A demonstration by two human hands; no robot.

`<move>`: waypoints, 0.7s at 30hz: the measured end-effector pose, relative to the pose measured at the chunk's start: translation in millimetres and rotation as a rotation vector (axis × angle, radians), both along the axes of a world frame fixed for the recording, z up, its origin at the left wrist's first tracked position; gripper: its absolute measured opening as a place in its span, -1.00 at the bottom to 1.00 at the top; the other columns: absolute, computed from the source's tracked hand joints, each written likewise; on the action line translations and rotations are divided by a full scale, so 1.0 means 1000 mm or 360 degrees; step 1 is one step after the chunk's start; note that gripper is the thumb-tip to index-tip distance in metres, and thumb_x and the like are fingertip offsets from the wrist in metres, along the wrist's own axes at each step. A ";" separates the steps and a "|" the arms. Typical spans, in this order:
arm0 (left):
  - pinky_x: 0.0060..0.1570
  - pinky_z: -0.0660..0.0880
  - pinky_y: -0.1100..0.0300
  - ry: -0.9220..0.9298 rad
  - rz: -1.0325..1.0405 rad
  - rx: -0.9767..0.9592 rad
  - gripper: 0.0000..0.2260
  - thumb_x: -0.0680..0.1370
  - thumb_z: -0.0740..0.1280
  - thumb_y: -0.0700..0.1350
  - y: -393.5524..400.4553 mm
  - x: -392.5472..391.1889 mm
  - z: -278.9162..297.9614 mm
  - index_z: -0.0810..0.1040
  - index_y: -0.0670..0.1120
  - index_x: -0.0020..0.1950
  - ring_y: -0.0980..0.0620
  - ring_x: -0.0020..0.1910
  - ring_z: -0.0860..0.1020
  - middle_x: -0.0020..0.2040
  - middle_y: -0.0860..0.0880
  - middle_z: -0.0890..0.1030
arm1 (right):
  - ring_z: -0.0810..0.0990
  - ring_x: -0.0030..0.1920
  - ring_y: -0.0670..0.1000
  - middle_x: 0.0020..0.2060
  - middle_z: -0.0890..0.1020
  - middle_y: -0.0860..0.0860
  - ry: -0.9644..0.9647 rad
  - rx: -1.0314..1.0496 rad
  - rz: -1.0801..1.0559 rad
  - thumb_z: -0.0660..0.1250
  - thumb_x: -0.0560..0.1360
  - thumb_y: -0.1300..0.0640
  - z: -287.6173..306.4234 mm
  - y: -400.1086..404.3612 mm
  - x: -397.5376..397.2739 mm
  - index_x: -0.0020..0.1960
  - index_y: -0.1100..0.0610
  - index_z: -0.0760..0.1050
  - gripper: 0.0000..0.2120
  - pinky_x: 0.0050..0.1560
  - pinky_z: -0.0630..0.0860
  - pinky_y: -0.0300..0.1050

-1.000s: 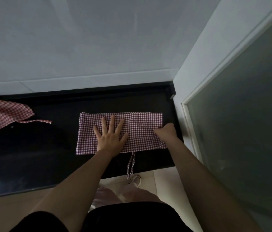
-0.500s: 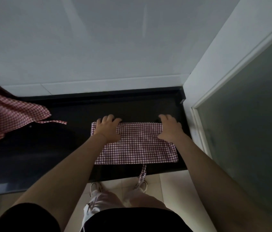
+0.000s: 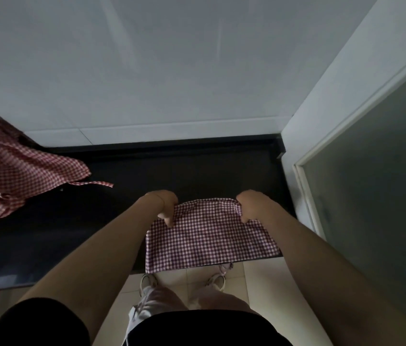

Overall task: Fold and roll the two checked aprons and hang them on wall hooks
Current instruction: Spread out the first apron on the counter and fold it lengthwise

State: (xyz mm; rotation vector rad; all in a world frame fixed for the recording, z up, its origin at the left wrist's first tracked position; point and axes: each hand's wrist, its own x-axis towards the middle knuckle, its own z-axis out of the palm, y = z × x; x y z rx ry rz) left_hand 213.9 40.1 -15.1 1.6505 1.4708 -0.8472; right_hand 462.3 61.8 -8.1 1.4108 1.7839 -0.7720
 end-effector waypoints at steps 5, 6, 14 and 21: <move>0.12 0.54 0.02 -0.0025 0.0091 0.0323 -0.71 0.49 0.36 -0.11 0.018 -0.008 0.044 0.58 -0.05 0.21 -0.06 0.09 0.57 0.17 -0.08 0.60 | 0.60 0.06 0.15 -0.04 0.58 0.10 0.0231 0.0496 -0.0008 0.32 0.51 0.18 0.049 0.019 -0.002 0.01 0.16 0.50 -0.91 0.02 0.52 0.00; 0.08 0.56 0.02 -0.0042 0.0107 0.0612 -0.74 0.50 0.32 -0.07 0.026 -0.011 0.062 0.60 -0.04 0.17 -0.10 0.08 0.59 0.14 -0.08 0.62 | 0.60 0.04 0.18 -0.05 0.59 0.13 0.0308 0.0845 0.0017 0.25 0.53 0.21 0.064 0.027 -0.002 0.01 0.18 0.49 -0.92 -0.04 0.50 0.01; -0.36 0.35 0.09 -0.0199 -0.0088 0.2504 -0.47 0.33 0.40 -0.30 0.021 -0.027 0.104 0.54 -0.09 0.30 -0.17 -0.37 0.52 -0.21 -0.13 0.55 | 0.49 -0.24 0.16 -0.28 0.49 0.13 0.0499 0.2558 0.0239 0.21 0.32 0.39 0.117 0.030 0.005 -0.19 0.19 0.44 -0.86 -0.29 0.29 -0.04; 0.01 0.44 0.03 0.0002 -0.0238 0.1376 -0.38 0.53 0.30 -0.10 -0.076 -0.010 0.010 0.17 0.09 0.56 -0.10 0.07 0.56 0.20 -0.07 0.51 | 0.59 -0.12 0.21 -0.16 0.61 0.16 0.0426 0.1693 0.0272 0.36 0.34 0.30 0.004 -0.048 0.015 -0.13 0.18 0.56 -0.88 -0.17 0.47 0.01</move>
